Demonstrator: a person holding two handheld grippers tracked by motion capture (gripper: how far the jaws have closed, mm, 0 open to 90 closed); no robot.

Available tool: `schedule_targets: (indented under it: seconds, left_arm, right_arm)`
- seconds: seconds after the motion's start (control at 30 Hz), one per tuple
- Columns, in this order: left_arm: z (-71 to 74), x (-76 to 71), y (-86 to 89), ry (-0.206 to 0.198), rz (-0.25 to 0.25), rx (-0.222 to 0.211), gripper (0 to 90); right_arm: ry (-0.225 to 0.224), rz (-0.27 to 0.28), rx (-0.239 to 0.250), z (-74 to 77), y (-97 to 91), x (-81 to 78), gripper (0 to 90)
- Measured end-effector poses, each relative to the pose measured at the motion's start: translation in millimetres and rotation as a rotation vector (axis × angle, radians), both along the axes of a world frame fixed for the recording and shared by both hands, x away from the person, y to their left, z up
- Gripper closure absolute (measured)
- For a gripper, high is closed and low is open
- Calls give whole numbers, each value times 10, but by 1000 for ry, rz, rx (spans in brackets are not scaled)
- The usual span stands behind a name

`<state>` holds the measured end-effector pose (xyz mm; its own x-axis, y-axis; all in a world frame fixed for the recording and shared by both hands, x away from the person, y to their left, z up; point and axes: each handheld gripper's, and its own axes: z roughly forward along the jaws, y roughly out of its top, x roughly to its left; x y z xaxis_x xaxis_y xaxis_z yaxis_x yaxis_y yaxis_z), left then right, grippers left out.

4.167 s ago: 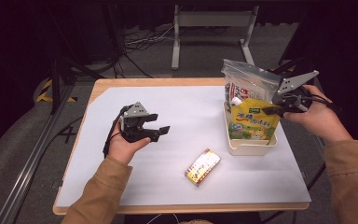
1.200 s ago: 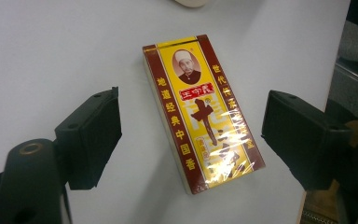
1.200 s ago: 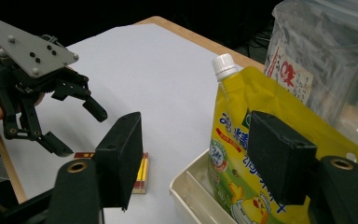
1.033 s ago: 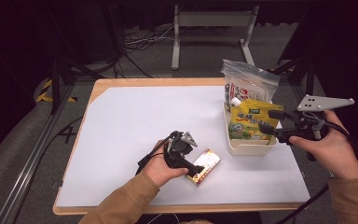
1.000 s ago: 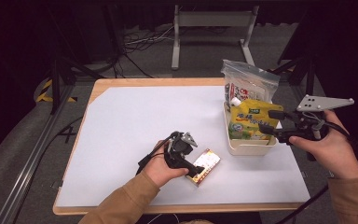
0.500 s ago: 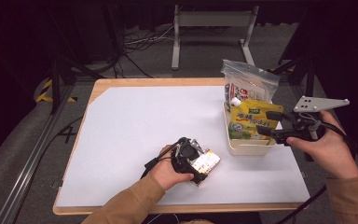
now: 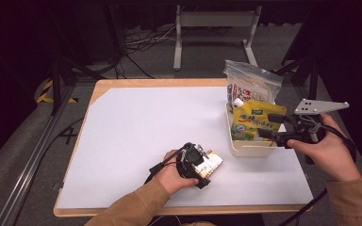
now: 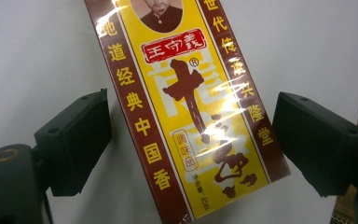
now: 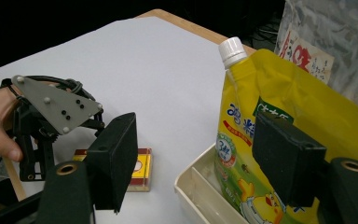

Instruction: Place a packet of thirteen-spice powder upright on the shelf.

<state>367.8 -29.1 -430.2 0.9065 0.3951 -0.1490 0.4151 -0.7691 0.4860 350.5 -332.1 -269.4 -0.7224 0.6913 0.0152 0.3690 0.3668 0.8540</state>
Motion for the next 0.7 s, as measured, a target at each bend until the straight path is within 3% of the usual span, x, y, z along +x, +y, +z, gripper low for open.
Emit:
schedule_targets:
  seconds: [0.3,0.7]
  left_arm:
    - [12,-31,-15,-17,1,7,178]
    - [42,-15,30,4,27,17,274]
  right_arm:
    - [6,6,2,-28,32,-3,318]
    - [17,17,-5,-70,79,14,318]
